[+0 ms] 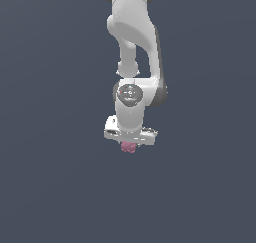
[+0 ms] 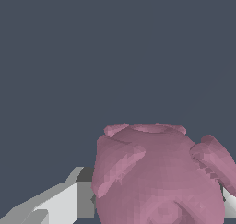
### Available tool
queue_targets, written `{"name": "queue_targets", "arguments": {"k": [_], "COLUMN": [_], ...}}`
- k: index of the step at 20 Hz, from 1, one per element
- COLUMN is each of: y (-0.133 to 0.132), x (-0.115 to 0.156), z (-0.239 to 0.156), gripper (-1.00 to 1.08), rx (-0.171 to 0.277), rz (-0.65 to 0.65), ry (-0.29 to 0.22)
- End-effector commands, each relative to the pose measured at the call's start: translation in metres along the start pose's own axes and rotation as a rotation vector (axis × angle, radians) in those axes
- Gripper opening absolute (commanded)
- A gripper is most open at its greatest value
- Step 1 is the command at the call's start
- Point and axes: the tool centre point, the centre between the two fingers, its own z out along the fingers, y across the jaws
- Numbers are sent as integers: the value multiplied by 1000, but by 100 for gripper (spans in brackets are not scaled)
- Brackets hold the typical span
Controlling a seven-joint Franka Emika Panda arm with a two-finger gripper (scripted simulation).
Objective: Pick up the object and move it to a goal position.
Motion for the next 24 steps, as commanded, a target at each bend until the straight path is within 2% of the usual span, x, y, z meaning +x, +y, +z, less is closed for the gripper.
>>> {"name": "queue_targets", "arguments": {"k": [1,24], "y": [-5,-59], "x": [-1,-18], "z": [-22,-282], "gripper": [-100,-100], "rx": [0,0], "rz": [0,0], "ry": [1,2]}}
